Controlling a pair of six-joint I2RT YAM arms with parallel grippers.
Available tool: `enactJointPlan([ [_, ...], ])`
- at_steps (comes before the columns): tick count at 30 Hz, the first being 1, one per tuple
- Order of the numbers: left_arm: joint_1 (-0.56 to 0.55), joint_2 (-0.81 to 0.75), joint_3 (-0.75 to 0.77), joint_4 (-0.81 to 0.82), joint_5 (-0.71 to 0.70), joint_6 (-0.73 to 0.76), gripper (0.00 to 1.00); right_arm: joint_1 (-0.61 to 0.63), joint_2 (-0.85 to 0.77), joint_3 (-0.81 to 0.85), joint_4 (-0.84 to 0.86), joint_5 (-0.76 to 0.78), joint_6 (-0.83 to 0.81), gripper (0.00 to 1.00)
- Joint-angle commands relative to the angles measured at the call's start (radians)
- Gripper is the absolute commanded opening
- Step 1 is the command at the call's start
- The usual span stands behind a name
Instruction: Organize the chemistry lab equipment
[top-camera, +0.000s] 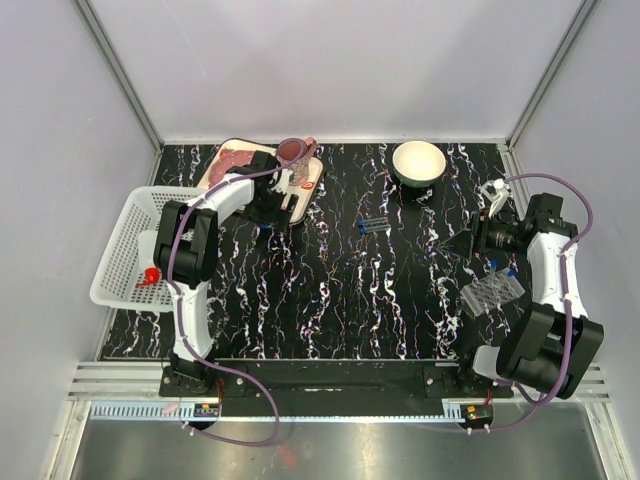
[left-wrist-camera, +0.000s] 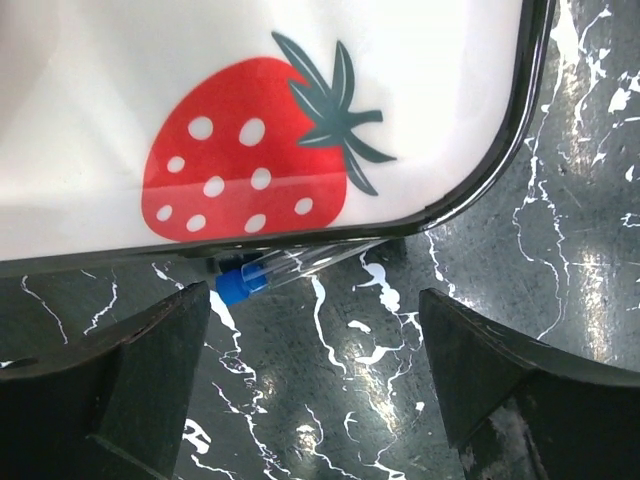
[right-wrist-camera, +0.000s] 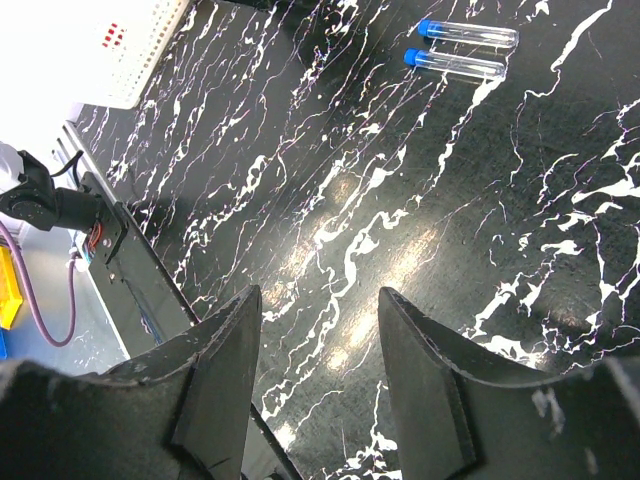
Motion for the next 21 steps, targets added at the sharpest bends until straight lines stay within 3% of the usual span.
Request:
enactJointPlan([
  [1,0.005,0.009,0.055,0.019,-0.023,0.011,0.88,0.006,-0.017,-0.002,0.015,-0.035,0.001,0.56],
  [10,0.005,0.064,0.075,0.008,0.006,0.011,0.84,0.006,-0.020,-0.005,0.013,-0.035,-0.006,0.56],
  [21,-0.009,0.025,0.026,-0.006,0.057,-0.052,0.60,0.006,-0.028,-0.003,0.004,-0.040,-0.016,0.56],
])
